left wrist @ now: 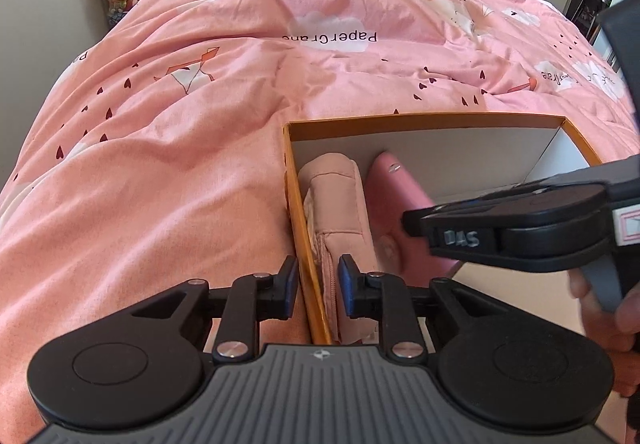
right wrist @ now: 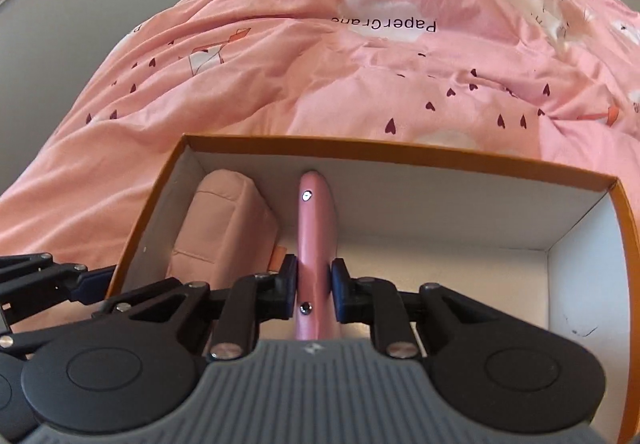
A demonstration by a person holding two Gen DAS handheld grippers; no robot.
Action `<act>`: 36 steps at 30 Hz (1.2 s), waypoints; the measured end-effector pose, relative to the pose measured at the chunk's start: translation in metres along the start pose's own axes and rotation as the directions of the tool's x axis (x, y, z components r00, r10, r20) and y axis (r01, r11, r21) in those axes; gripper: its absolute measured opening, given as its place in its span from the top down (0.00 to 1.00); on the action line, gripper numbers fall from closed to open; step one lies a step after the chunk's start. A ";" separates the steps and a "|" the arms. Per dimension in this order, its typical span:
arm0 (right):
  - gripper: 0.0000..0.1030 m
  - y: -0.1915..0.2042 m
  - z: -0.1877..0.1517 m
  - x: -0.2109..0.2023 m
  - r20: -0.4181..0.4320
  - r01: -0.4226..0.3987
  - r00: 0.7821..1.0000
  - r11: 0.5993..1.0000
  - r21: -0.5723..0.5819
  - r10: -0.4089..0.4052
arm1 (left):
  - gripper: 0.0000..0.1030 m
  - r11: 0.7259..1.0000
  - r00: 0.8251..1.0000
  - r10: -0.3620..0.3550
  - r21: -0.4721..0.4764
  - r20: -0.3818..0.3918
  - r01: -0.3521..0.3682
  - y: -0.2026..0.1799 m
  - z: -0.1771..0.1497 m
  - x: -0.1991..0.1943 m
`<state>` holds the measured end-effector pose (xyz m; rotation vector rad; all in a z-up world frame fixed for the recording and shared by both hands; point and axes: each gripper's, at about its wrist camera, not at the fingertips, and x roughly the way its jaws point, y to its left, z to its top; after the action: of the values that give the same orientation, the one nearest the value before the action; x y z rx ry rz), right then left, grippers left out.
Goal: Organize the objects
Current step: 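Stand the pink pouch and wallet upright against the box wall, then release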
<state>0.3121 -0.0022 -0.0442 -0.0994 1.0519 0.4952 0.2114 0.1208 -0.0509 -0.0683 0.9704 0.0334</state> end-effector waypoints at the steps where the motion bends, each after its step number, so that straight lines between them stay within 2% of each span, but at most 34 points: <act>1: 0.82 -0.001 0.000 0.004 -0.012 -0.021 1.000 1.000 0.013 0.021 | 0.76 1.000 1.000 0.001 0.000 0.000 -0.001 0.000 0.000 0.000; 7: 0.77 0.016 0.003 0.012 -0.024 -0.083 0.996 0.997 0.005 0.083 | 0.75 1.000 1.000 -0.014 -0.017 0.001 0.014 0.005 -0.001 -0.001; 14: 0.74 -0.008 0.003 0.011 -0.066 -0.203 0.975 0.968 0.146 0.214 | 0.74 0.999 0.999 -0.035 -0.038 0.009 0.035 0.010 -0.002 -0.004; 18: 0.77 -0.010 0.002 0.007 -0.055 -0.236 0.968 0.960 0.153 0.247 | 0.74 0.999 0.999 -0.033 -0.034 0.009 0.033 0.009 -0.001 -0.003; 23: 0.79 0.004 0.003 0.007 -0.061 -0.187 0.980 0.981 0.059 0.191 | 0.75 0.999 1.000 -0.024 -0.031 0.010 0.024 0.008 0.001 -0.003; 25: 0.81 0.018 0.003 0.004 -0.044 -0.123 0.992 0.991 -0.044 0.121 | 0.76 1.000 1.000 -0.018 -0.021 -0.001 0.018 0.006 0.000 -0.001; 27: 0.84 0.034 0.002 0.001 -0.016 -0.028 1.000 0.985 -0.168 0.026 | 0.78 1.000 1.000 -0.020 -0.012 -0.002 0.020 0.006 -0.002 -0.001; 30: 0.84 0.039 0.004 0.005 -0.032 -0.024 0.999 0.981 -0.192 0.018 | 0.78 1.000 1.000 -0.019 -0.023 0.004 0.019 0.007 -0.003 -0.001; 32: 0.83 0.035 0.006 0.007 -0.043 -0.053 0.998 0.984 -0.168 0.046 | 0.78 0.999 1.000 -0.027 -0.036 0.006 0.028 0.010 -0.002 -0.002; 36: 0.80 0.006 0.011 0.015 -0.081 -0.200 0.976 0.979 0.048 0.203 | 0.78 0.999 0.999 -0.033 -0.041 0.015 0.034 0.011 0.000 -0.004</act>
<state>0.3242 0.0120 -0.0506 0.0222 1.1617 0.6581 0.2088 0.1321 -0.0480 -0.1220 0.9542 0.0232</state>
